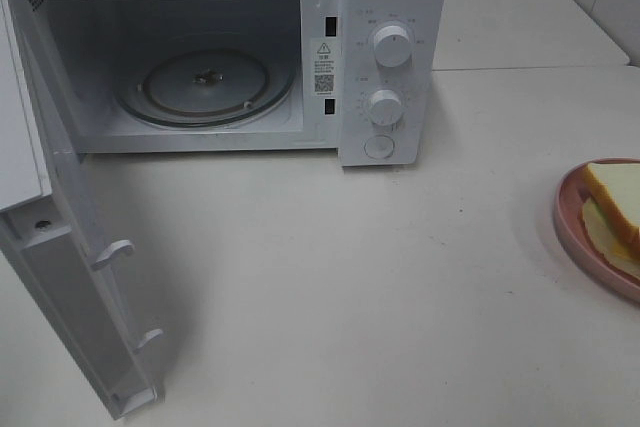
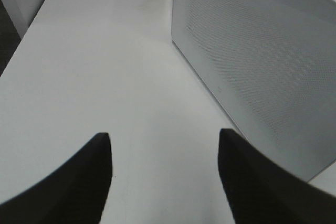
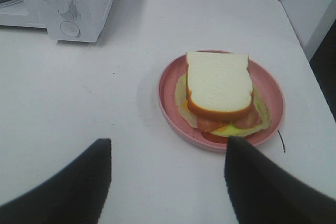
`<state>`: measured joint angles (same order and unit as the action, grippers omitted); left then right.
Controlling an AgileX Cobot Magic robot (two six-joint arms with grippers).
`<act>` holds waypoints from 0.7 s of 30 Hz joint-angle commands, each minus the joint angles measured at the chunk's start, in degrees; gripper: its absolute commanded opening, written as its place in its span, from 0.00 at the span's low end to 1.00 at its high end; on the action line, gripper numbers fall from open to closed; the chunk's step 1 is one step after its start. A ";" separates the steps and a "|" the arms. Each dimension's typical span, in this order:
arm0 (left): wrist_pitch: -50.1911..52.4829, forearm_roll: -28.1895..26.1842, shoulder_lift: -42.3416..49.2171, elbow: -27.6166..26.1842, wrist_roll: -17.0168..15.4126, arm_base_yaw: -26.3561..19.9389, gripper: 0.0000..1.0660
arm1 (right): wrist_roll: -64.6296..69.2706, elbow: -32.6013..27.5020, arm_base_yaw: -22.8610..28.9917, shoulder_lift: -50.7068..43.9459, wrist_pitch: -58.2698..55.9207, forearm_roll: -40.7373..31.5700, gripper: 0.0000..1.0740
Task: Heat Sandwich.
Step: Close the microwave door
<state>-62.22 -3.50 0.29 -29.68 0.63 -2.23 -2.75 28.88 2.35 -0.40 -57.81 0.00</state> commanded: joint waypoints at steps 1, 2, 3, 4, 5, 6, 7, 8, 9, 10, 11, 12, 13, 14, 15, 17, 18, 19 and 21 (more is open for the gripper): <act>1.03 0.11 0.34 0.17 -0.23 0.17 0.54 | -0.11 -0.23 -0.17 -1.43 0.69 0.00 0.57; 1.03 0.11 0.34 0.17 -0.23 0.17 0.54 | -0.11 -0.23 -0.17 -1.43 0.69 0.00 0.57; 1.03 0.11 0.34 0.17 -0.23 0.17 0.54 | -0.11 -0.23 -0.17 -1.43 0.69 0.00 0.57; 1.03 0.11 0.34 0.17 -0.23 0.17 0.54 | -0.11 -0.23 -0.17 -1.43 0.69 0.00 0.57; 1.03 0.11 0.34 0.17 -0.23 0.17 0.54 | -0.06 -0.23 -0.17 -1.43 0.69 0.00 0.57; 1.03 0.11 0.34 0.17 -0.23 0.17 0.54 | 0.11 -0.23 -0.17 -1.43 0.69 0.00 0.57; 1.03 0.11 0.34 0.17 -0.23 0.17 0.54 | 0.11 -0.23 -0.17 -1.43 0.69 0.00 0.57; 1.03 0.11 0.34 0.17 -0.23 0.17 0.54 | 0.11 -0.23 -0.17 -1.43 0.69 0.00 0.57; 1.03 0.11 0.34 0.17 -0.23 0.17 0.54 | 0.11 -0.23 -0.17 -1.43 0.69 0.00 0.57; 1.03 0.11 0.34 0.17 -0.23 0.17 0.54 | 0.11 -0.23 -0.17 -1.43 0.69 0.00 0.57; 1.03 0.11 0.34 0.17 -0.23 0.17 0.54 | 0.17 -0.23 -0.17 -1.43 0.69 0.00 0.57; 1.03 0.11 0.34 0.17 -0.23 0.17 0.54 | 0.17 -0.23 -0.17 -1.43 0.69 0.00 0.57; 1.03 0.11 0.34 0.17 -0.23 0.17 0.54 | 0.17 -0.23 -0.17 -1.43 0.69 0.00 0.57; 1.03 0.11 0.34 0.17 -0.23 0.17 0.54 | 0.23 -0.23 -0.17 -1.43 0.69 0.00 0.57; 1.03 0.11 0.34 0.17 -0.23 0.17 0.54 | 0.29 -0.23 -0.17 -1.43 0.69 0.00 0.57; 1.03 0.11 0.34 0.17 -0.23 0.17 0.54 | 0.29 -0.23 -0.17 -1.43 0.69 0.00 0.57; 1.03 0.11 0.34 0.17 -0.23 0.17 0.54 | 0.29 -0.23 -0.17 -1.43 0.69 0.00 0.57; 1.03 0.11 0.34 0.17 -0.23 0.17 0.54 | 0.29 -0.23 -0.17 -1.43 0.69 0.00 0.57; 1.03 0.11 0.34 0.17 -0.23 0.17 0.54 | 0.29 -0.23 -0.17 -1.43 0.69 0.00 0.57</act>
<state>-62.22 -3.50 0.29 -29.68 0.63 -2.23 -2.35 28.71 2.35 -0.40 -57.81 0.00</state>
